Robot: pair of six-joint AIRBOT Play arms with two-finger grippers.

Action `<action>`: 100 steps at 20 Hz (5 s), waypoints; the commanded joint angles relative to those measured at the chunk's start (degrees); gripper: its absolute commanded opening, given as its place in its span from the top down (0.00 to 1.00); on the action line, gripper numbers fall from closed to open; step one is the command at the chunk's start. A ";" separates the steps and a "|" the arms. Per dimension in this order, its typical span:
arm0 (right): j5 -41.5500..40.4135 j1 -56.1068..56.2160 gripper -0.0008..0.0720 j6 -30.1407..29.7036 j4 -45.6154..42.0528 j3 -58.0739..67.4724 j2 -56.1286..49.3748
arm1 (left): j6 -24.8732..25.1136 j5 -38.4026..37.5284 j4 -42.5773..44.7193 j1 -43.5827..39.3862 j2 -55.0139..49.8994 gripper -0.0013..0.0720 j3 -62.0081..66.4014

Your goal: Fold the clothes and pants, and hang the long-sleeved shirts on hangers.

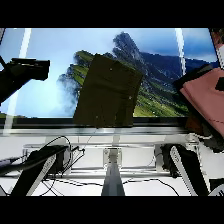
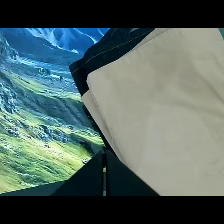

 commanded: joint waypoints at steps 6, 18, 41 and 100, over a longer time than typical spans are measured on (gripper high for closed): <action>0.00 0.04 0.93 0.02 0.02 0.07 -0.04 | 0.02 0.00 0.02 0.07 0.02 0.25 0.07; -6.80 0.04 0.93 0.00 1.84 0.04 -0.04 | 0.02 0.02 0.00 0.07 0.02 0.25 0.07; -16.50 22.67 0.35 -13.16 52.70 -49.09 -20.94 | -0.02 -11.80 -0.61 0.07 -1.73 0.14 0.04; -11.98 34.03 0.93 -21.99 70.38 7.87 -12.74 | 25.09 -13.31 -32.63 12.15 15.13 0.96 14.08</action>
